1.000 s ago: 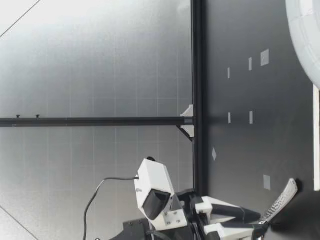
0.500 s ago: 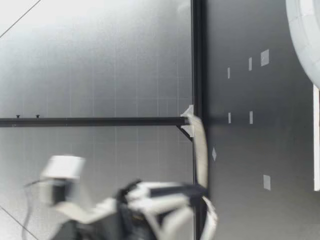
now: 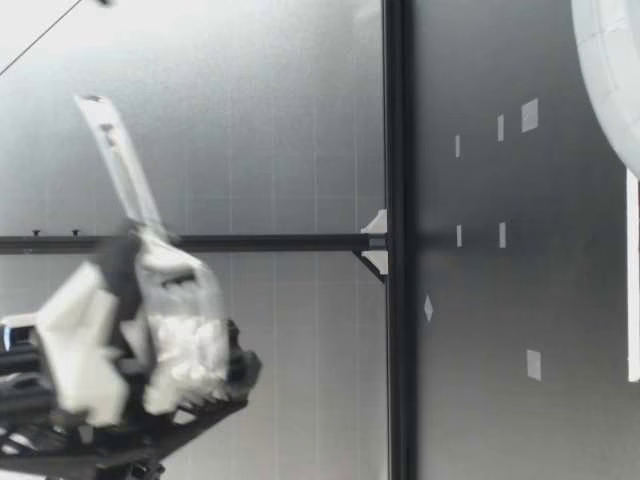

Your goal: Pick up the fork and place it on the plate.

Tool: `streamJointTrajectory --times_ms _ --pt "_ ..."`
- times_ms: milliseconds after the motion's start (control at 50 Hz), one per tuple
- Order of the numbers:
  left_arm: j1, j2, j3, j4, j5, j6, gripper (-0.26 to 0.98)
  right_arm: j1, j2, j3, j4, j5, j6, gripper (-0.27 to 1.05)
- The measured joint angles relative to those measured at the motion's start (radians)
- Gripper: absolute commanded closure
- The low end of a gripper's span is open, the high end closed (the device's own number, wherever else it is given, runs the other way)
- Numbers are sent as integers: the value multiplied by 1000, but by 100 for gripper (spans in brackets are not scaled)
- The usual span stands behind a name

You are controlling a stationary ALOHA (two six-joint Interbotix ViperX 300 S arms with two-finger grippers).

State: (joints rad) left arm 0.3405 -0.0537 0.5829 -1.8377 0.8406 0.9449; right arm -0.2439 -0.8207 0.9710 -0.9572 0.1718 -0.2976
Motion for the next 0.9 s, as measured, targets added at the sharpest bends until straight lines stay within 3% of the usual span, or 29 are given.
streamJointTrajectory --times_ms 140,180,240,420,900 --pt "-28 2 9 -281 -8 -2 65 2 -67 -29 -222 -23 -75 17" --pt "-34 3 5 -342 -14 -2 65 2 -66 -29 -285 -32 -89 17" --pt "-38 11 -11 -387 -21 -3 65 2 -52 -29 -351 -43 -94 17" --pt "-46 34 -63 -403 -28 -17 65 3 20 -31 -383 -49 -92 17" --pt "-69 129 -143 -393 -17 -28 65 5 35 -38 -364 -55 -49 17"
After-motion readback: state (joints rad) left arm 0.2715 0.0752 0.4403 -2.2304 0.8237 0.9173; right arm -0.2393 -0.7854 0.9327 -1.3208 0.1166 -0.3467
